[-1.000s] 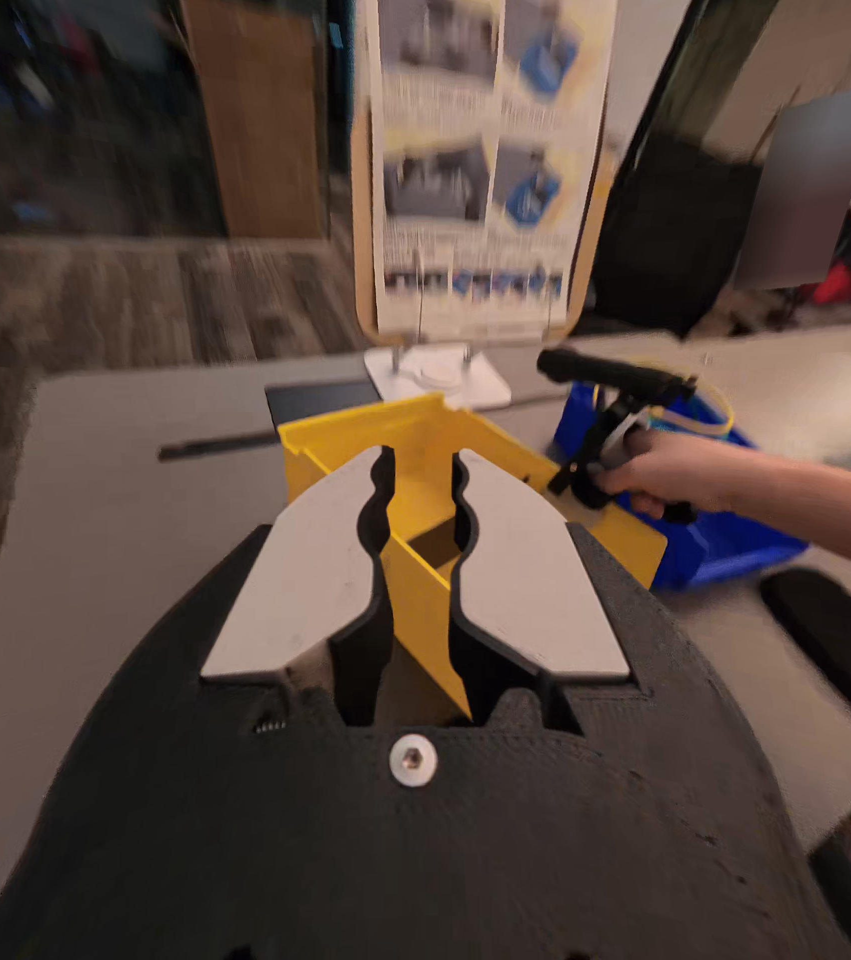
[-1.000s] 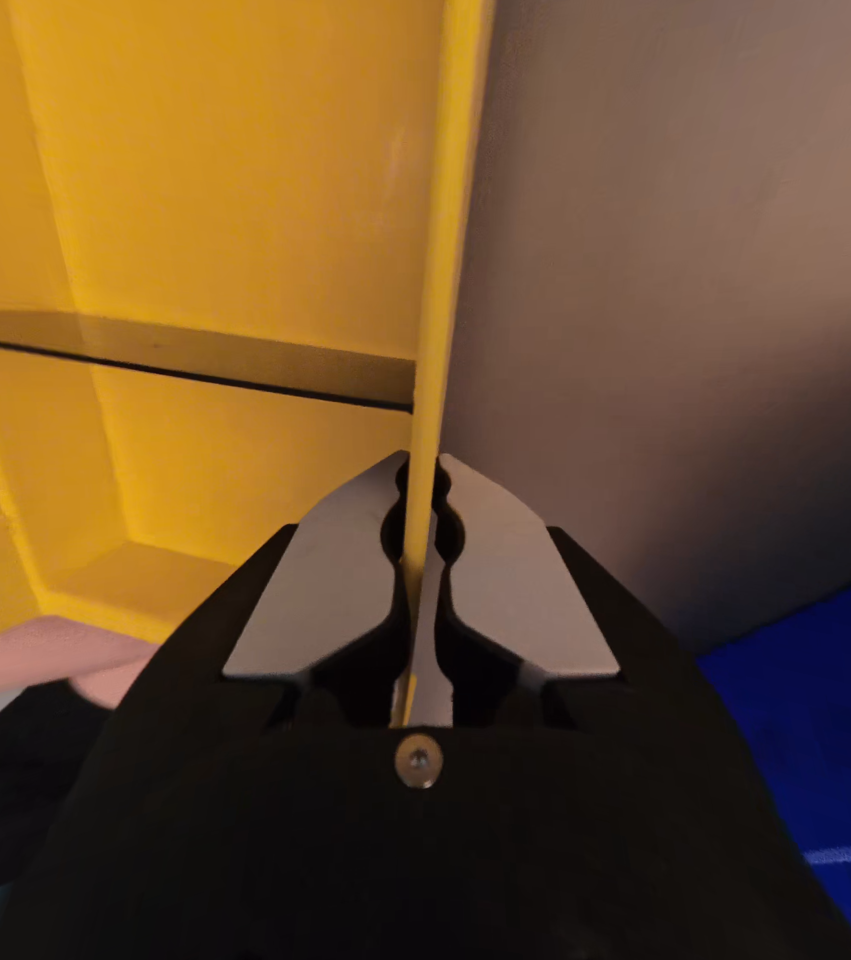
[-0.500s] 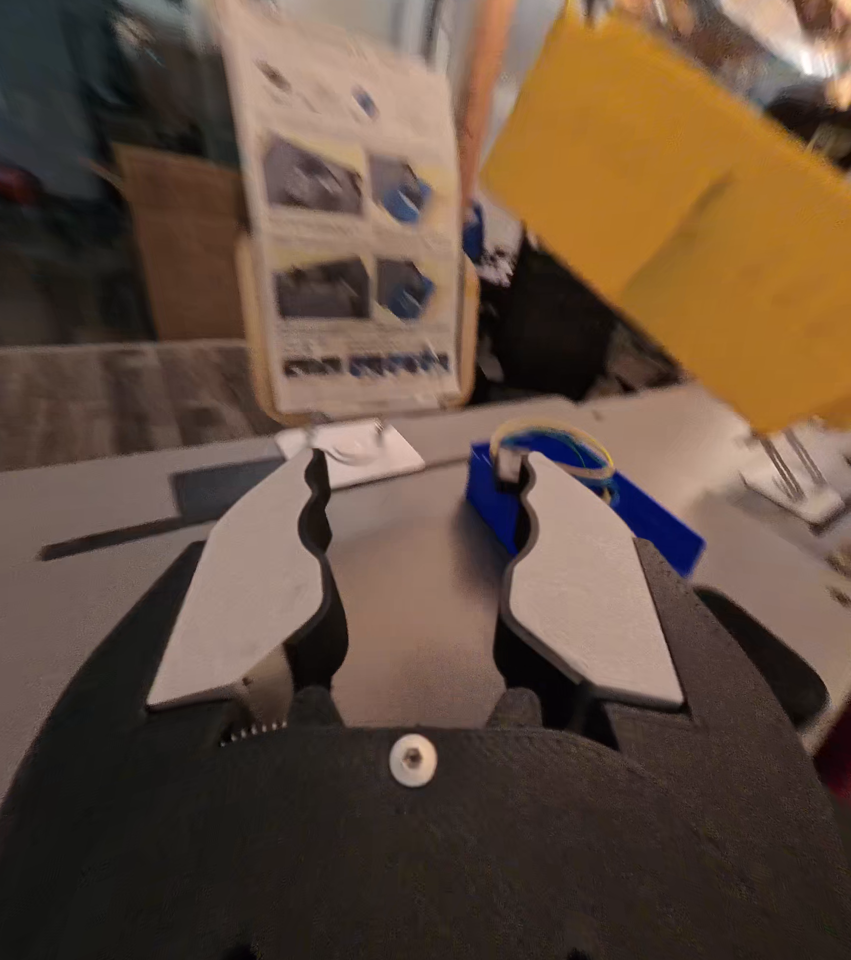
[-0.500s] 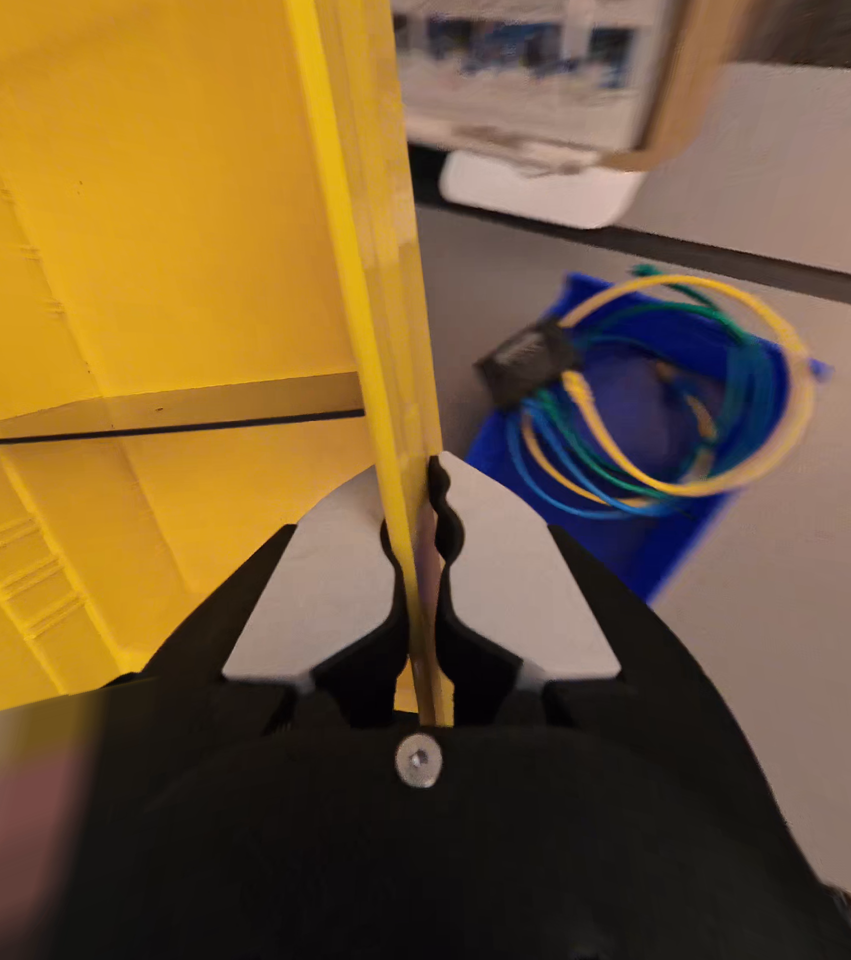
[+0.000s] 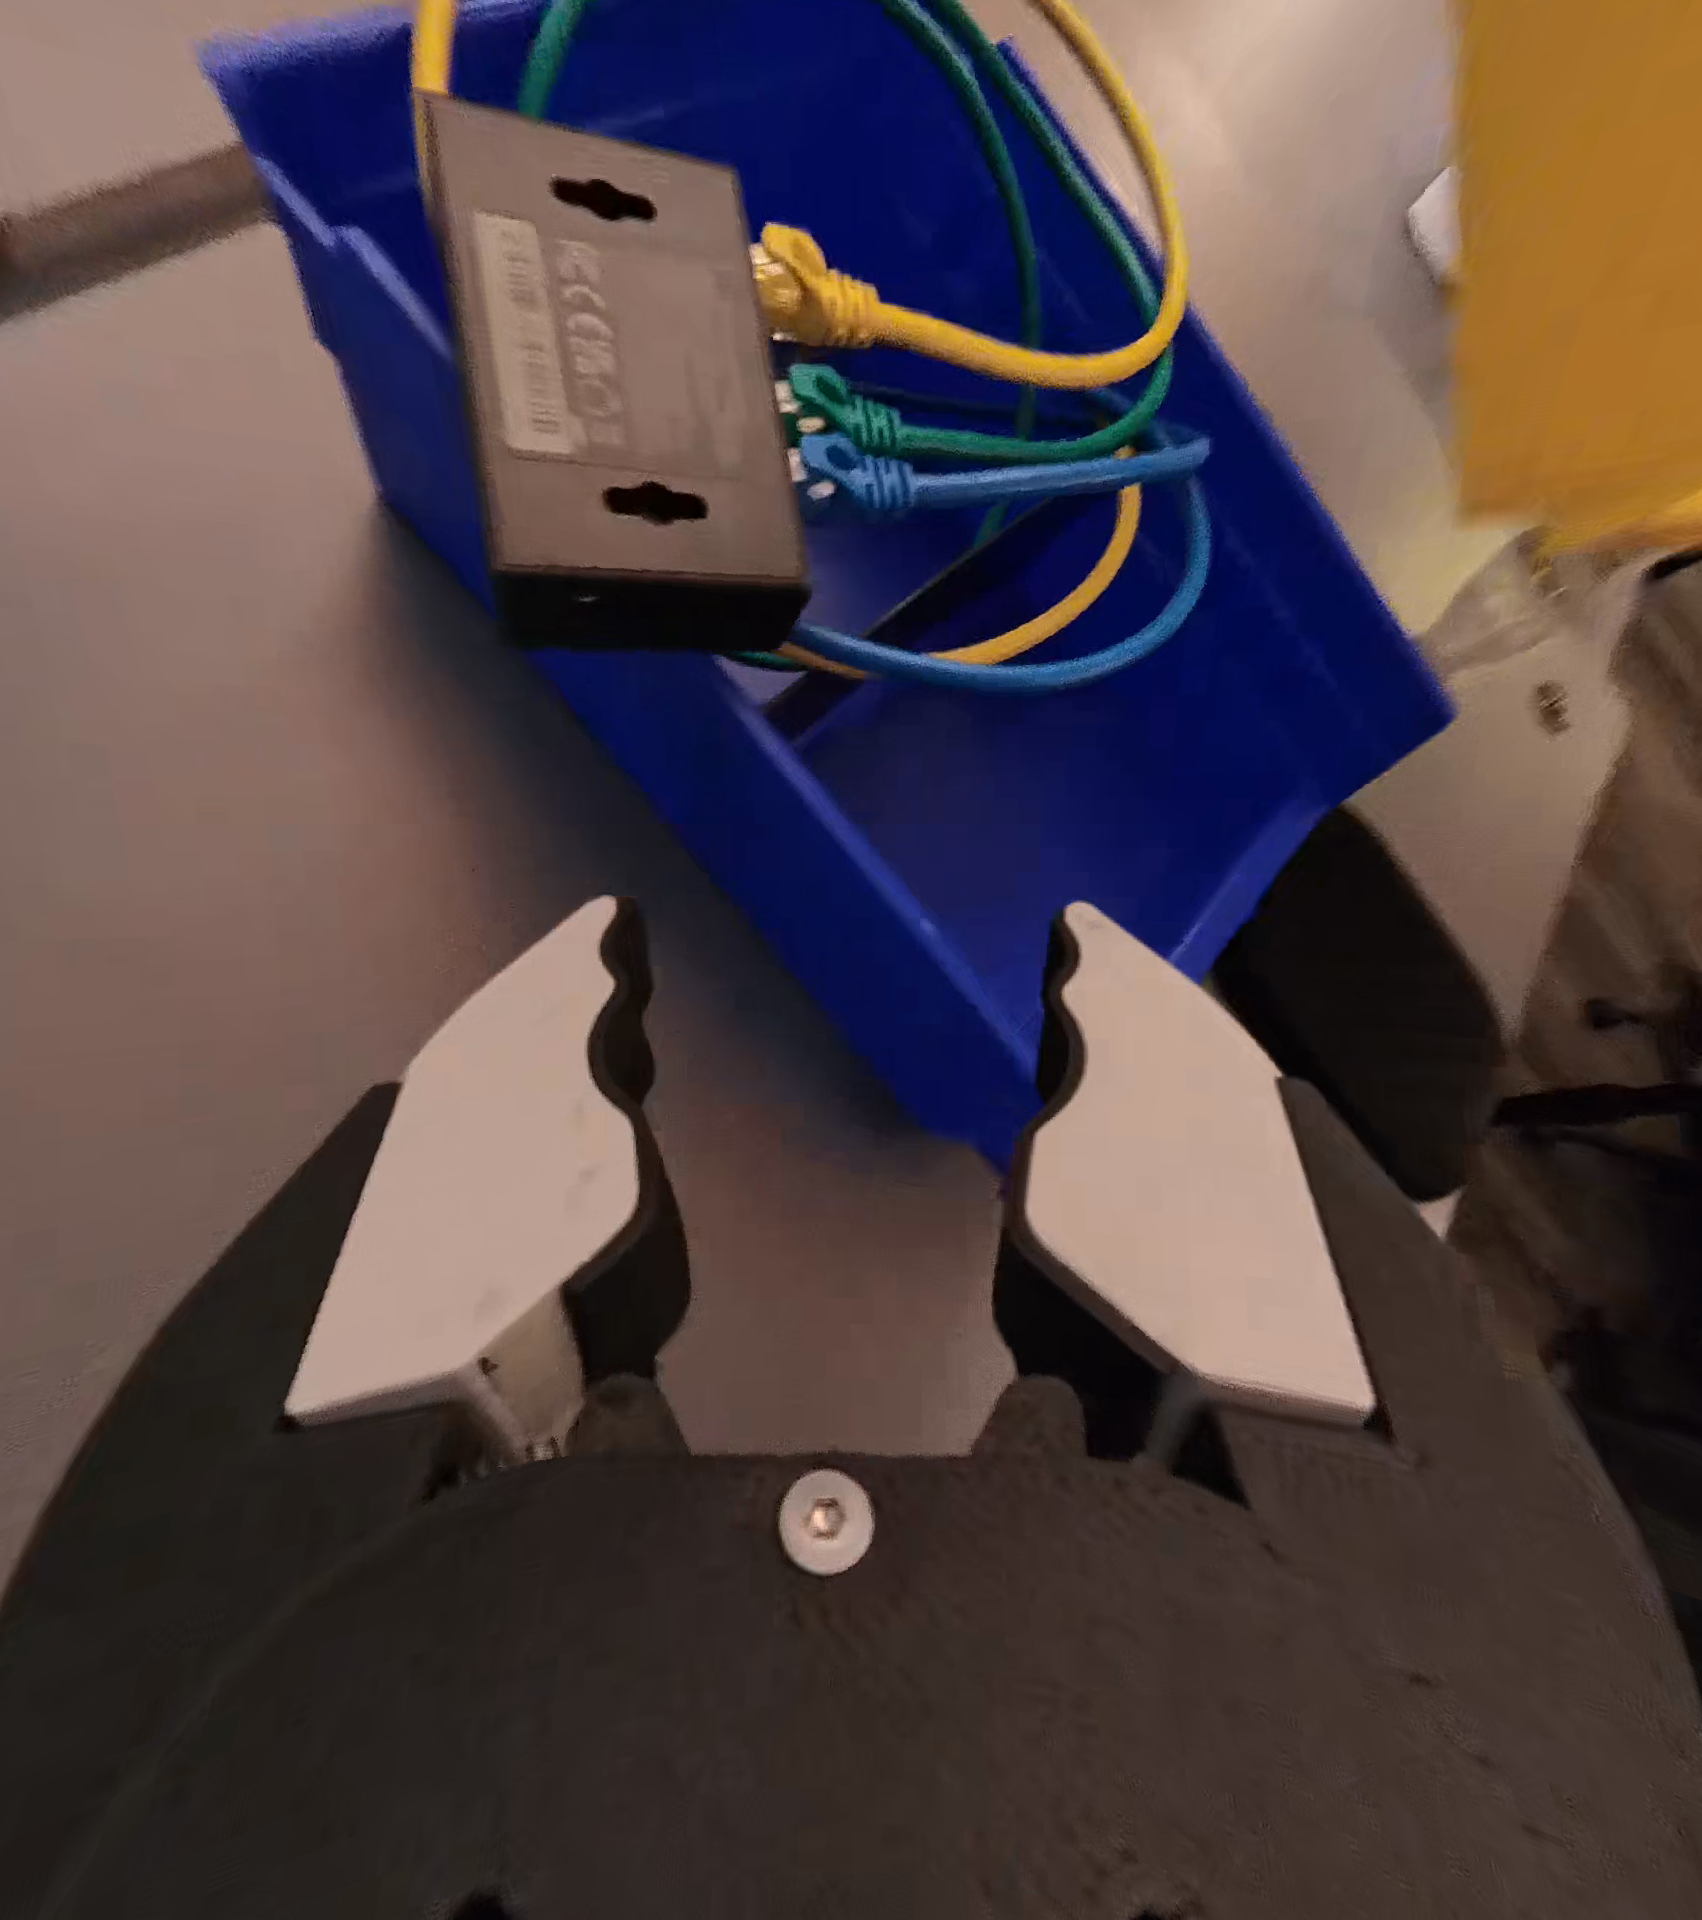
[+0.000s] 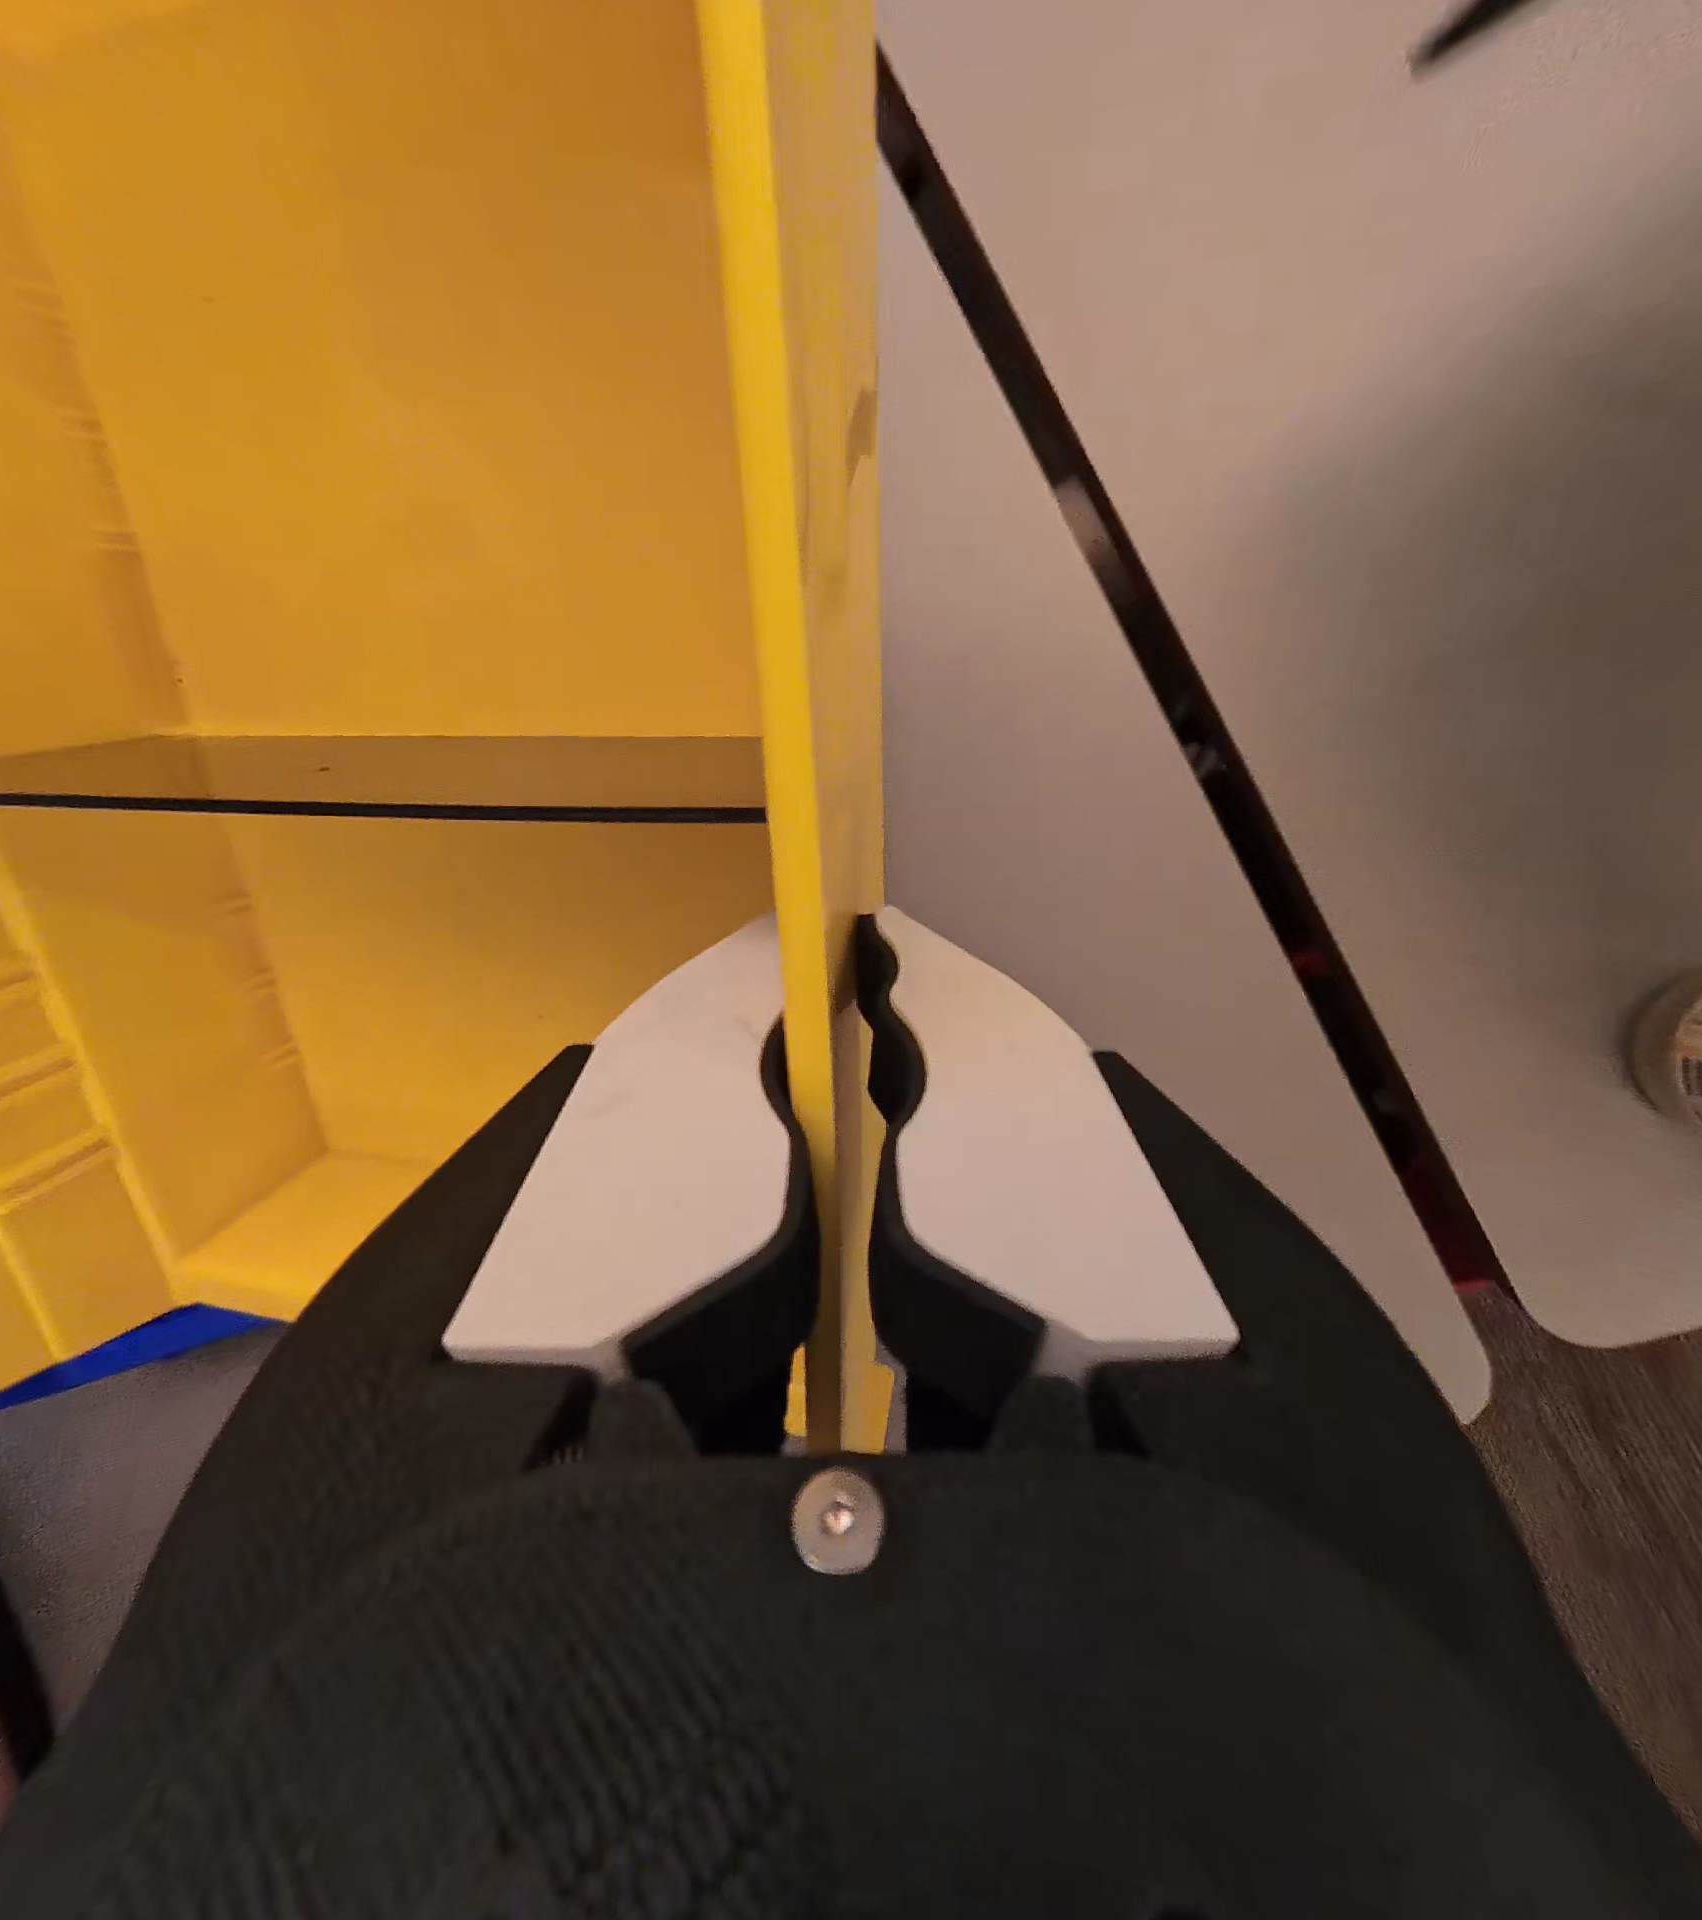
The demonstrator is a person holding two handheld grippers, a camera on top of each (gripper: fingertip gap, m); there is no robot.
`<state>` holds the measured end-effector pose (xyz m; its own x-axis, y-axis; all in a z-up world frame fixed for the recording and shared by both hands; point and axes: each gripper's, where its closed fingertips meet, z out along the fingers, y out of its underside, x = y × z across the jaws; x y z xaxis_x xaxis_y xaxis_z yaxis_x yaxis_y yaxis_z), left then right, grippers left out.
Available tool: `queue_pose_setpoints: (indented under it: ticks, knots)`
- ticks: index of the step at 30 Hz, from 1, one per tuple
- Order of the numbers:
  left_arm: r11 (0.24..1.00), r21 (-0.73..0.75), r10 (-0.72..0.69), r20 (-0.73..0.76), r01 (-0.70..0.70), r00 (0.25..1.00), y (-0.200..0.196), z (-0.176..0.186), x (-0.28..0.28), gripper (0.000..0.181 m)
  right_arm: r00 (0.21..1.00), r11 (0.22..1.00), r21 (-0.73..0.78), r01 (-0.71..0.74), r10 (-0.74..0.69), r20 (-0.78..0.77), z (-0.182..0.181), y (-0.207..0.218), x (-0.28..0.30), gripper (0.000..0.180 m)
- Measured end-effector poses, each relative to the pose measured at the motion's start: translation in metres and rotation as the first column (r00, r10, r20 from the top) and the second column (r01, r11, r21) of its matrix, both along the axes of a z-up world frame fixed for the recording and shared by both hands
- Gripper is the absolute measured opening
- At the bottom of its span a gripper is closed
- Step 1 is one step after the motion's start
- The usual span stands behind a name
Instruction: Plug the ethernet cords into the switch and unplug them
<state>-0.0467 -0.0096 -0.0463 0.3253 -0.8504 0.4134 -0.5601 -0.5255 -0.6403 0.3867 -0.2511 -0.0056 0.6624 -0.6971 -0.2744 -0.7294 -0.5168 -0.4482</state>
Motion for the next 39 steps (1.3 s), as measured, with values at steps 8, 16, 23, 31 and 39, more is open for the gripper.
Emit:
queue_pose_setpoints:
  ticks: [8, 16, 23, 31, 39]
  knots:
    - [0.996, -0.047, -0.076, -0.089, 0.072, 0.993, -0.020, -0.038, 0.024, 0.062, 0.988, 0.983, -0.159, -0.091, 0.069, -0.138, -0.094, -0.001, -0.015, 0.009]
    - [0.992, 0.075, -0.074, -0.280, 0.099, 0.957, -0.010, -0.039, 0.002, 0.042, 0.969, 0.965, -0.185, -0.183, 0.146, -0.198, -0.107, 0.047, -0.052, 0.008]
    - [0.997, 0.070, -0.007, -0.431, 0.041, 0.902, 0.036, -0.036, -0.069, 0.011, 0.945, 0.931, -0.196, -0.307, 0.274, -0.181, -0.113, 0.090, -0.096, 0.008]
    - [0.973, 0.058, 0.225, -0.418, -0.222, 0.880, 0.114, -0.034, -0.177, 0.004, 0.953, 0.954, -0.154, -0.256, 0.222, -0.207, -0.122, 0.110, -0.100, 0.009]
    - [0.865, -0.061, 0.455, -0.324, -0.498, 0.830, 0.150, -0.032, -0.293, 0.007, 0.969, 0.957, -0.203, -0.208, 0.173, -0.178, -0.122, 0.090, -0.075, 0.007]
